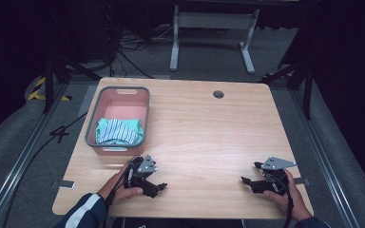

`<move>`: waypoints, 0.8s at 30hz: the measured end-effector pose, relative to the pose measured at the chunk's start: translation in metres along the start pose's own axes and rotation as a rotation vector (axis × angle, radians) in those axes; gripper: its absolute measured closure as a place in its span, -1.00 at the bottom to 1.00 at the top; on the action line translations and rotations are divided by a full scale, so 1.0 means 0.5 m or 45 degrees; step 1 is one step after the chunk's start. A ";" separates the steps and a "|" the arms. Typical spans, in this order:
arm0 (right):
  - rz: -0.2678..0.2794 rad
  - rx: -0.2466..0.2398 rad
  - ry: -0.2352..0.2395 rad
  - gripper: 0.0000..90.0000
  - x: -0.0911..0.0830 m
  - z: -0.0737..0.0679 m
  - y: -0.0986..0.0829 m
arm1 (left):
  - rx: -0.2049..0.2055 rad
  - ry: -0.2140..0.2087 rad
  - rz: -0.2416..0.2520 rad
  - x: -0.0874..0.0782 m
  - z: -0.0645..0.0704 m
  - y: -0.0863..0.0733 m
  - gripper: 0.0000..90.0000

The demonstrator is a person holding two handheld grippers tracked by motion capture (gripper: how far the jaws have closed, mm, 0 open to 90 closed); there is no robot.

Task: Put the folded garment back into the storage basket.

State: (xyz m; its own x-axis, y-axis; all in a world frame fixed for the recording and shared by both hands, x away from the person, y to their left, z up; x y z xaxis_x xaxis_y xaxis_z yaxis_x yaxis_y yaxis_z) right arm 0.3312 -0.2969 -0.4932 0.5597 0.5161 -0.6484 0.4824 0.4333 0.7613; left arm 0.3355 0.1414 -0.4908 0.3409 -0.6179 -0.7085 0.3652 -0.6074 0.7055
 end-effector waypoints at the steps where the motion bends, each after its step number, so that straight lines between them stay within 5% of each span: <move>1: 0.000 0.000 0.000 -0.60 0.000 0.000 0.000 | 0.000 0.000 0.000 0.000 0.000 0.000 -0.78; 24: 0.000 -0.001 0.000 -0.60 0.000 0.000 0.000 | 0.012 -0.013 -0.018 0.007 -0.003 0.006 -0.89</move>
Point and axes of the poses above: each handheld gripper's, and its own axes: x roughly forward along the jaws, y roughly out of its top, z roughly to its right, the point moved 1 cm from there along x, roughly forward along the jaws, and after that the axes turned 2 degrees about z, right-handed, at the moved point
